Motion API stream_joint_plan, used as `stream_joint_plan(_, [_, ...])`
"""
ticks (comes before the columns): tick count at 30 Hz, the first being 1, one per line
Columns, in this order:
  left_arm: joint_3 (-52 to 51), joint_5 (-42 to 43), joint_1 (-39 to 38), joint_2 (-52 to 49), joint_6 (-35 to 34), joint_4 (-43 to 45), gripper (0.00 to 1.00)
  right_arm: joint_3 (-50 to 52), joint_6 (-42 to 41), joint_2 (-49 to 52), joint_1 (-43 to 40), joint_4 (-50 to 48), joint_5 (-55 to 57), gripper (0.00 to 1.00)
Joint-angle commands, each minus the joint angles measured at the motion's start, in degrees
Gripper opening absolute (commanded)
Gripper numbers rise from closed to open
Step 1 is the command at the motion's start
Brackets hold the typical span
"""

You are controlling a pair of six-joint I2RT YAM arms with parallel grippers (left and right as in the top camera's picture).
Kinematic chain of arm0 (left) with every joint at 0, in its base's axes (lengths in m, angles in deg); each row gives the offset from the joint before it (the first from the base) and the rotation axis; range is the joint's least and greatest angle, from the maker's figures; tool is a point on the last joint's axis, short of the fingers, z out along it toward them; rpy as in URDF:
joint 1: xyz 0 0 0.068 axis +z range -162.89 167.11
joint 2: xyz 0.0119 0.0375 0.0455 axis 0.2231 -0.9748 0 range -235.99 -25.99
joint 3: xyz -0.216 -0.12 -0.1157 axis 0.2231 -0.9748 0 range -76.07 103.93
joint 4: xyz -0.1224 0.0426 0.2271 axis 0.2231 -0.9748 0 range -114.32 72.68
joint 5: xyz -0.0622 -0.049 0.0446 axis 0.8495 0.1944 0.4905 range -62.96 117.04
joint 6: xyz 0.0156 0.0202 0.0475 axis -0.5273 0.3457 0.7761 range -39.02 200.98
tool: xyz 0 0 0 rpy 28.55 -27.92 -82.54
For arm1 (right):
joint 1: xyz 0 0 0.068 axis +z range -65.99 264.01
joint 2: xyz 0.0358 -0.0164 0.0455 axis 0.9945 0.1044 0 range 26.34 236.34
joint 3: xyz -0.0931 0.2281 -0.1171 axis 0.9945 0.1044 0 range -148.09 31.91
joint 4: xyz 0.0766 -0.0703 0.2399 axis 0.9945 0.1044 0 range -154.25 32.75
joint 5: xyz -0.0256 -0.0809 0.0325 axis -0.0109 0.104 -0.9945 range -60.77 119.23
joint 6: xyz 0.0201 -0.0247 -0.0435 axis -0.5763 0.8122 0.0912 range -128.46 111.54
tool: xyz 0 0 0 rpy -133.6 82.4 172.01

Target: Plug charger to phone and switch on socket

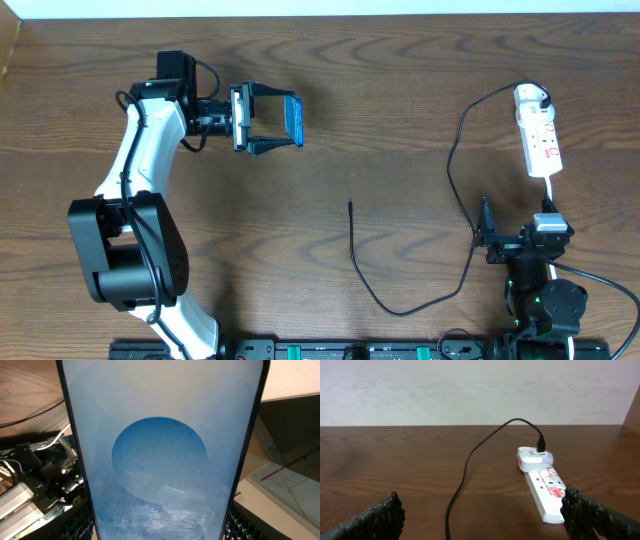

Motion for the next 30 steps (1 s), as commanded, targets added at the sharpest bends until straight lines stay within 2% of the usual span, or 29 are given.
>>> stream_joint_plan(1, [0.42,3.04,0.09,1.46,-0.07,-0.07,0.07,0.07,0.68,-0.42,0.28,0.17,0.50,0.99])
stream_joint_plan(13, [0.42,3.04,0.09,1.46,-0.07,-0.07,0.08,0.07,0.66,-0.42,0.28,-3.50,0.50,0.99])
stream_joint_plan(18, [0.42,3.04,0.07,1.46,-0.07,-0.07,0.08,0.07,0.59,-0.42,0.28,-9.38,0.48,0.99])
stream_joint_plan(30, [0.42,3.04,0.09,1.46,-0.07,-0.07,0.07,0.07,-5.35,-0.39,0.28,-23.43,-0.04,0.99])
